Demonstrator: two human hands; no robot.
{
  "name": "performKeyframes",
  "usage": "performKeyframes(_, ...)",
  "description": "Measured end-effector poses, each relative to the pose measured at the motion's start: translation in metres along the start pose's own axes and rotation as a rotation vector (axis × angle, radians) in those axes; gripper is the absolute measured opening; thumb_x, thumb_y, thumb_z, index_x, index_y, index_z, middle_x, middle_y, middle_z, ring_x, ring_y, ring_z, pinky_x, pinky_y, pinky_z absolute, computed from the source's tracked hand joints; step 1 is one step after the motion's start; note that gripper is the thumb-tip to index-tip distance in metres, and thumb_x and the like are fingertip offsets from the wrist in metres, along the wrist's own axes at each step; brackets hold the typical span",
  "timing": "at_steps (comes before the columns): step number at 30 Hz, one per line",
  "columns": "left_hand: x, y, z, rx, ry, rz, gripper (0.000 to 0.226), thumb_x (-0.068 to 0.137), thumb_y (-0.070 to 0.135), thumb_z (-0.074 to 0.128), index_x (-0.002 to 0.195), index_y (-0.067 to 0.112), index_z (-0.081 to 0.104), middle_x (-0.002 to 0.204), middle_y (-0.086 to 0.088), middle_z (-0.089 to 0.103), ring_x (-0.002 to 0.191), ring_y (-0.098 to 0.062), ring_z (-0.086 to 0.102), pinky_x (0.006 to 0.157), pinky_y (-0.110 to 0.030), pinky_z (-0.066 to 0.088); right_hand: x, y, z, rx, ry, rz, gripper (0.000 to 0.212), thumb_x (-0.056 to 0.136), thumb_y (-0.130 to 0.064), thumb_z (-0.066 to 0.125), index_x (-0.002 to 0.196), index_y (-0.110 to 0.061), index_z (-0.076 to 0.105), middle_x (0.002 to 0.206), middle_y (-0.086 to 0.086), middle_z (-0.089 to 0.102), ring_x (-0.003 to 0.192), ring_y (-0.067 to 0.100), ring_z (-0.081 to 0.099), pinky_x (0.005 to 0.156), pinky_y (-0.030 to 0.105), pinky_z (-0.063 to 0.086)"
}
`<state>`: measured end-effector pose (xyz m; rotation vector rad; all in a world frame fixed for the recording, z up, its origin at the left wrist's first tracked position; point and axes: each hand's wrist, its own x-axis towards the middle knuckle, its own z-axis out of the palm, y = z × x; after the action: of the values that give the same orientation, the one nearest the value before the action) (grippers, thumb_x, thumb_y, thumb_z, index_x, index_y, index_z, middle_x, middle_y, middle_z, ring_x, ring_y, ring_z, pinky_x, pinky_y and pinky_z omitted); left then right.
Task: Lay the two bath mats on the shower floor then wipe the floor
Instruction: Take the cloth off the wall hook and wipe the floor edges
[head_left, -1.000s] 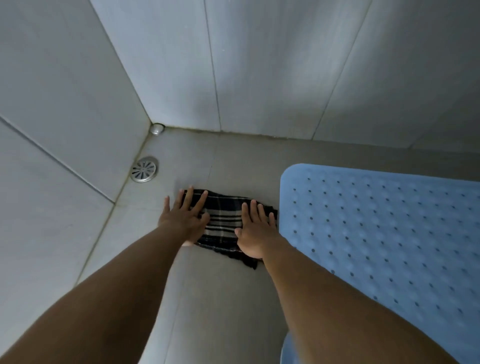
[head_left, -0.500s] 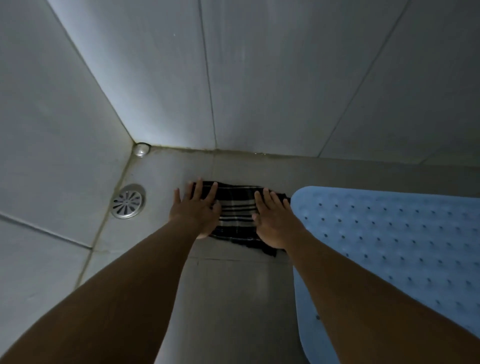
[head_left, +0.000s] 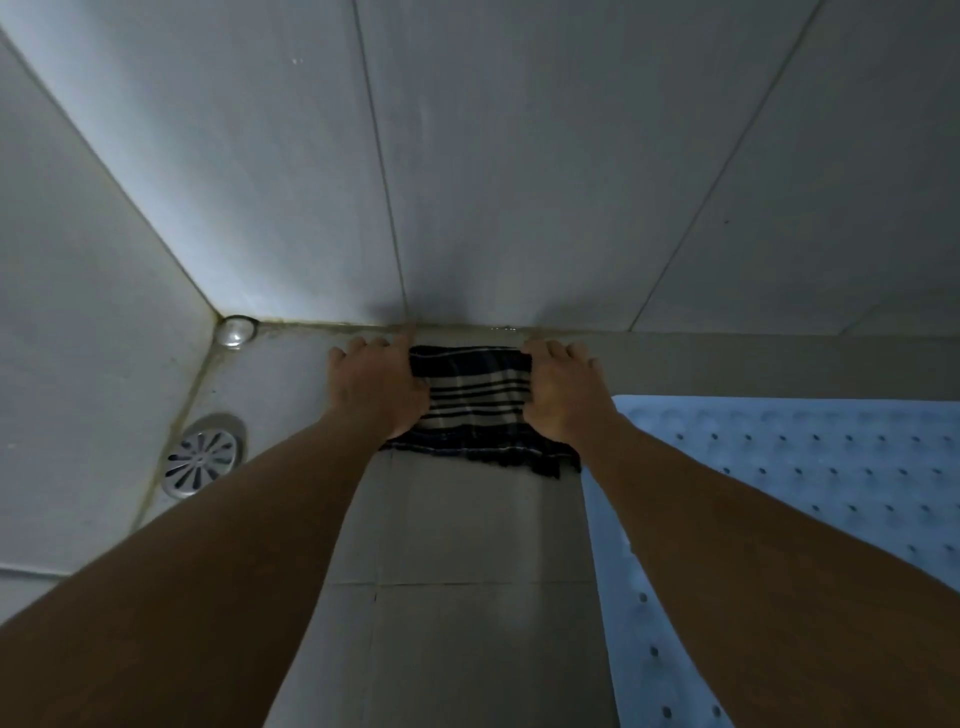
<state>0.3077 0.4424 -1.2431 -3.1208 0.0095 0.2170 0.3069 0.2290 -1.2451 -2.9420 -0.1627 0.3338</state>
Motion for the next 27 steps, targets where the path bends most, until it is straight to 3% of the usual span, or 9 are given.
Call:
performKeyframes(4,0.004,0.003,-0.015,-0.021,0.019,-0.014,0.030,0.089,0.037,0.055,0.115,0.026,0.065,0.107,-0.004,0.067,0.113,-0.028,0.053,0.095,-0.043,0.035,0.002,-0.002,-0.018,-0.132,-0.061,0.029,0.040,0.090,-0.027,0.058,0.128,-0.016,0.054,0.133,0.012,0.052,0.128,0.034,0.040,0.107,0.047,0.029)
performKeyframes(7,-0.001,0.002,-0.046,-0.156,0.000,-0.049,0.027,0.091,0.033,0.054,0.115,0.030,0.066,0.105,-0.002,0.068,0.113,-0.029,0.053,0.094,-0.043,0.035,-0.012,0.002,-0.045,-0.064,-0.005,0.032,0.038,0.089,-0.025,0.057,0.127,-0.015,0.058,0.131,0.011,0.053,0.127,0.034,0.040,0.105,0.044,0.032)
performKeyframes(9,-0.011,0.003,-0.079,-0.229,0.009,-0.057,0.019,0.092,0.030,0.054,0.106,0.030,0.067,0.093,0.001,0.065,0.103,-0.027,0.056,0.088,-0.041,0.035,-0.030,0.002,-0.072,0.037,0.027,0.047,0.040,0.089,-0.020,0.055,0.129,-0.017,0.056,0.128,0.010,0.058,0.124,0.034,0.045,0.103,0.043,0.034)
performKeyframes(12,-0.032,0.007,-0.148,-0.377,-0.011,-0.100,0.010,0.090,0.026,0.059,0.089,0.031,0.067,0.081,0.004,0.064,0.087,-0.023,0.057,0.084,-0.037,0.040,-0.062,-0.005,-0.129,0.106,0.117,0.062,0.023,0.088,-0.017,0.054,0.110,-0.022,0.058,0.108,0.005,0.067,0.110,0.032,0.052,0.091,0.041,0.038)
performKeyframes(14,-0.050,0.009,-0.203,-0.479,-0.036,-0.118,0.013,0.086,0.021,0.059,0.080,0.030,0.065,0.076,0.003,0.066,0.082,-0.024,0.062,0.071,-0.031,0.047,-0.087,-0.011,-0.180,0.150,0.161,0.074,0.017,0.088,-0.022,0.057,0.105,-0.024,0.058,0.103,0.002,0.066,0.104,0.030,0.052,0.082,0.039,0.034)
performKeyframes(16,-0.070,0.013,-0.266,-0.541,-0.075,-0.100,0.016,0.086,0.017,0.058,0.075,0.028,0.062,0.074,0.002,0.064,0.074,-0.023,0.062,0.056,-0.026,0.042,-0.113,-0.018,-0.239,0.163,0.186,0.077,0.019,0.087,-0.022,0.058,0.106,-0.023,0.059,0.102,0.002,0.065,0.103,0.030,0.052,0.078,0.037,0.032)
performKeyframes(23,-0.135,0.043,-0.511,-0.760,-0.169,-0.012,0.014,0.080,0.025,0.081,0.088,0.021,0.070,0.077,-0.001,0.067,0.081,-0.025,0.065,0.063,-0.026,0.046,-0.222,-0.023,-0.489,0.257,0.150,0.107,0.019,0.081,-0.013,0.051,0.094,-0.025,0.057,0.093,-0.003,0.062,0.090,0.024,0.052,0.078,0.035,0.036)
performKeyframes(27,-0.171,0.076,-0.656,-0.833,-0.189,0.053,0.019,0.083,0.035,0.079,0.087,0.021,0.069,0.075,-0.003,0.067,0.067,-0.020,0.062,0.050,-0.021,0.044,-0.283,-0.019,-0.639,0.369,0.083,0.158,0.022,0.074,-0.008,0.050,0.085,-0.025,0.057,0.083,-0.006,0.062,0.083,0.021,0.060,0.069,0.031,0.042)
